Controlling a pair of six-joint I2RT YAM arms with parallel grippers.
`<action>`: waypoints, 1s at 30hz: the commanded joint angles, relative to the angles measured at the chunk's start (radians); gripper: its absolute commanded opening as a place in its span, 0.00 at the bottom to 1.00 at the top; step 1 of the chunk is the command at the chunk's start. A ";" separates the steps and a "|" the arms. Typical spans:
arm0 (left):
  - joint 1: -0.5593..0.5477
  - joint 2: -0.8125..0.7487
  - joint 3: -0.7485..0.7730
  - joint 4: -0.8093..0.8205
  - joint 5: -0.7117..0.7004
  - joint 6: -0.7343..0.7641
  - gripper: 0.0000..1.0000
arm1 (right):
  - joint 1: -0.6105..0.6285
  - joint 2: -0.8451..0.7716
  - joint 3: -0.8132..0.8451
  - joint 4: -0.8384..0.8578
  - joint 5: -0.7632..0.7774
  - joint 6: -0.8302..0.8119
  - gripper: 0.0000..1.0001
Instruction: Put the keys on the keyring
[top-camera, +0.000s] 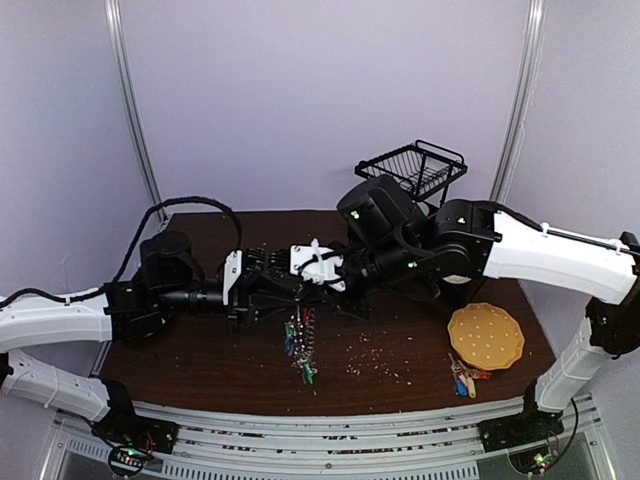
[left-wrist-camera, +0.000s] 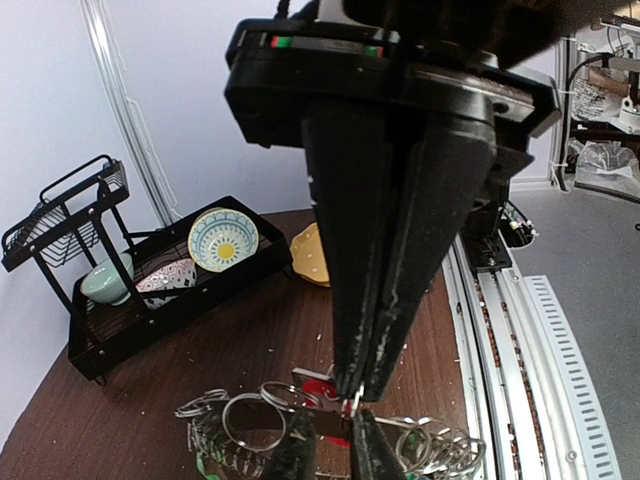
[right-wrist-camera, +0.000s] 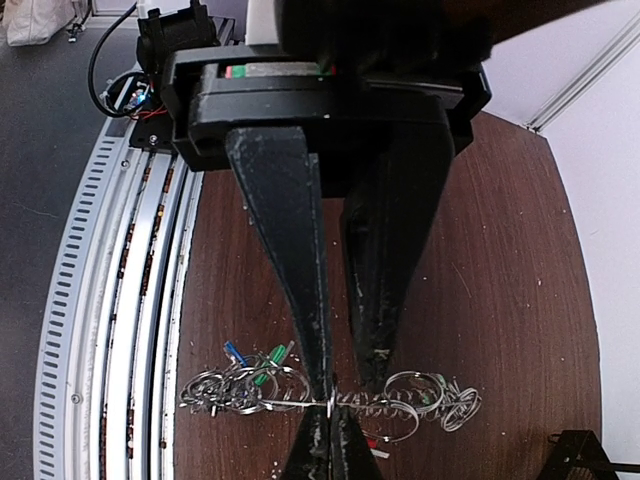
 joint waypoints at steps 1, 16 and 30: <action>-0.008 0.007 0.026 0.063 0.017 -0.014 0.11 | 0.007 -0.003 0.022 0.062 -0.004 -0.003 0.00; -0.015 -0.075 -0.049 0.160 -0.056 -0.031 0.00 | -0.054 -0.074 -0.110 0.193 -0.077 0.071 0.26; -0.015 -0.093 -0.067 0.251 -0.012 -0.100 0.00 | -0.091 -0.213 -0.470 0.680 -0.243 0.146 0.33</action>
